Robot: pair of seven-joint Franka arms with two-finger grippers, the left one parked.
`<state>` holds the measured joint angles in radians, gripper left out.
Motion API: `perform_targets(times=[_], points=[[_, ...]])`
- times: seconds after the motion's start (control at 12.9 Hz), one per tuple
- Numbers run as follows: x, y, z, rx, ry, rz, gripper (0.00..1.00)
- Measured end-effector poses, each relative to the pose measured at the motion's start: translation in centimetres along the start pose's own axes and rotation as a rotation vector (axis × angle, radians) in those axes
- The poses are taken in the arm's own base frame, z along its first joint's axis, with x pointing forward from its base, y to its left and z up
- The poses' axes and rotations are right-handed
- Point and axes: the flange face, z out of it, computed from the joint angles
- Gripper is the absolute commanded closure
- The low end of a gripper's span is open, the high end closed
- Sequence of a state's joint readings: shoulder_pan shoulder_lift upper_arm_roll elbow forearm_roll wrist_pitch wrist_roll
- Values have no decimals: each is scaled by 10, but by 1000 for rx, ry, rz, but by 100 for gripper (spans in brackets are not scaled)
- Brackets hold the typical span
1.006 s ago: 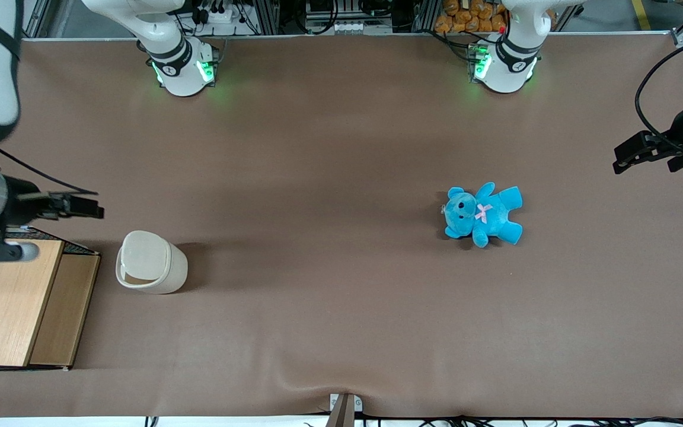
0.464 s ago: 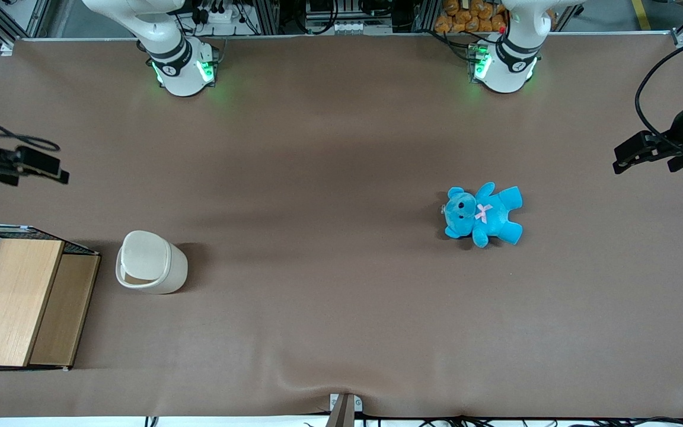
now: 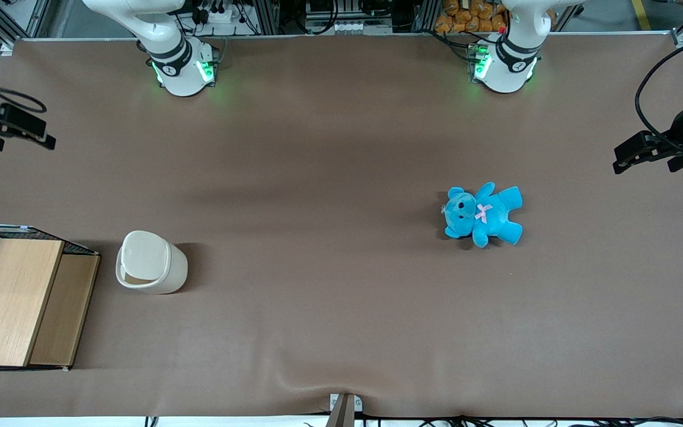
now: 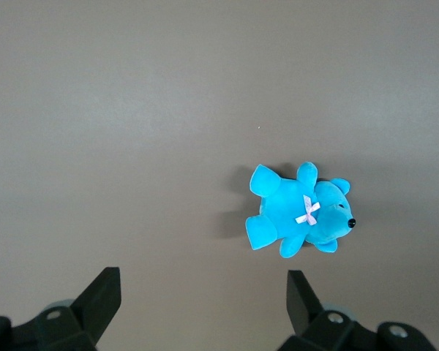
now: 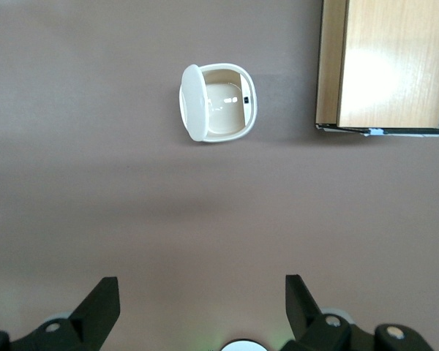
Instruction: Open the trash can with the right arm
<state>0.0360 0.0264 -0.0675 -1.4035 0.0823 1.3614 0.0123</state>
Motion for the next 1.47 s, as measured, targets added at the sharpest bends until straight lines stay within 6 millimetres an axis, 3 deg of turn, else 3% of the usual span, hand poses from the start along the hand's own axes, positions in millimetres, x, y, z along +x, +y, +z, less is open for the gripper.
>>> perform_targets(times=[0.23, 0.62, 1.47], points=[[-11, 3, -9, -8, 33, 5, 0], [-2, 9, -7, -30, 68, 15, 0], [-4, 14, -6, -41, 50, 25, 0]])
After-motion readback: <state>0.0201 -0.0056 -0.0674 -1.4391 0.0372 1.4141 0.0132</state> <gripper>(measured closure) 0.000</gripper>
